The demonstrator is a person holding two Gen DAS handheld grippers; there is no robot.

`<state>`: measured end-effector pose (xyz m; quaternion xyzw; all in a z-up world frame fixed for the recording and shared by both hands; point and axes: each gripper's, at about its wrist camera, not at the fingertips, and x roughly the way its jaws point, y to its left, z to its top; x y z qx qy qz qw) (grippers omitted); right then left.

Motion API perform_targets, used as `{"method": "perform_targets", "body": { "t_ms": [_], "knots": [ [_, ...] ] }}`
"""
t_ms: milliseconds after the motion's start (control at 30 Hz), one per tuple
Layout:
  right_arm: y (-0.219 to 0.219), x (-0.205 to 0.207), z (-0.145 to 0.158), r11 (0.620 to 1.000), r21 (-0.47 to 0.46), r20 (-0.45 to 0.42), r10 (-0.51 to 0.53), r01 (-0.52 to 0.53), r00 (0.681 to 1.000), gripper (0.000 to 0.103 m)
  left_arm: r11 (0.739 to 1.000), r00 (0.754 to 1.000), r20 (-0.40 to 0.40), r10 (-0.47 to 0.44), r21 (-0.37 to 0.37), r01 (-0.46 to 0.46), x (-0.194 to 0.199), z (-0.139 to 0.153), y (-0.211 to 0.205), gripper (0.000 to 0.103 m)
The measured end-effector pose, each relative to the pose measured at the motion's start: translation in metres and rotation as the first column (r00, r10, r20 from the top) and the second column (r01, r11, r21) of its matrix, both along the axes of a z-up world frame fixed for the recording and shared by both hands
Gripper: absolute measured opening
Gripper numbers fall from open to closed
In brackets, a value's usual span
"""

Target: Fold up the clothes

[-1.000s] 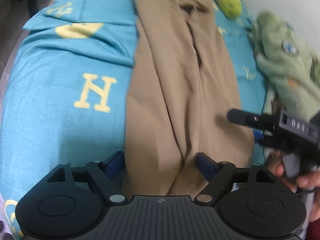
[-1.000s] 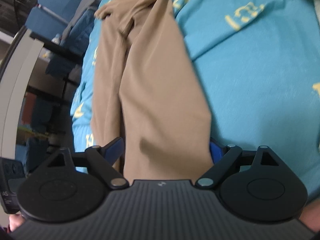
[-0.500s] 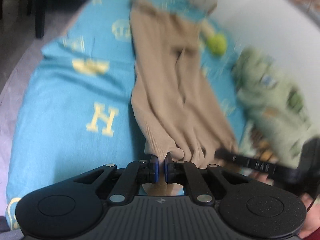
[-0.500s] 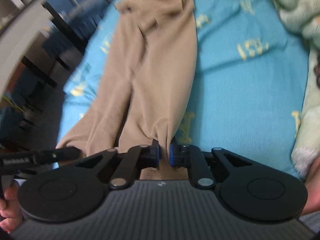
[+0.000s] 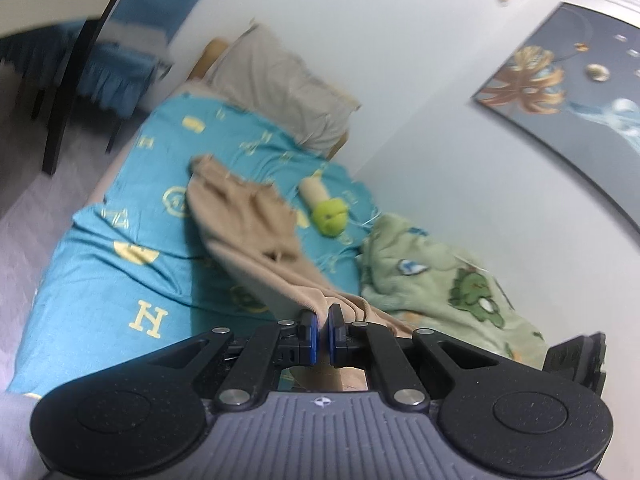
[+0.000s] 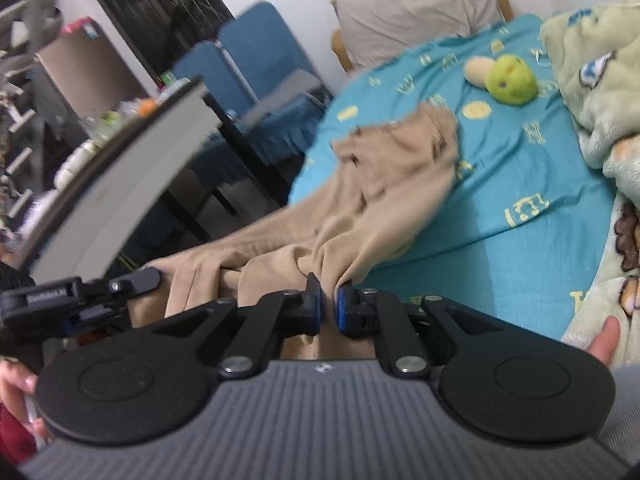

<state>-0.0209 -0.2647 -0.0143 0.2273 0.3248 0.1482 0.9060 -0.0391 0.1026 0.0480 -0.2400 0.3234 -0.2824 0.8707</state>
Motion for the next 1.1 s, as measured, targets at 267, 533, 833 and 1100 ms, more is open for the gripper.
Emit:
{"method": "perform_targets", "body": {
  "t_ms": [267,533,833,1100],
  "knots": [
    [0.0,0.015,0.02,0.997,-0.006,0.108,-0.074,0.075,0.991,0.011,0.997,0.995,0.087,0.038,0.066,-0.044,0.037,-0.002,-0.025,0.005],
    [-0.002,0.128,0.003,0.986,-0.059,0.114,-0.146,0.154,0.983,0.012,0.974,0.987,0.146,0.072,0.204,-0.101,0.144,-0.026,-0.068,0.006],
    [-0.006,0.245,-0.08,0.981,-0.125,-0.029,-0.152,0.147,0.988,0.013,0.925,0.986,0.128,0.106,0.352,-0.145,0.265,-0.104,-0.101,0.006],
    [0.012,0.281,-0.138,0.969,-0.227,-0.15,-0.135,0.099,0.979,0.015,0.901,0.99,0.023,0.136,0.412,-0.133,0.308,-0.167,-0.101,0.01]
  ]
}}
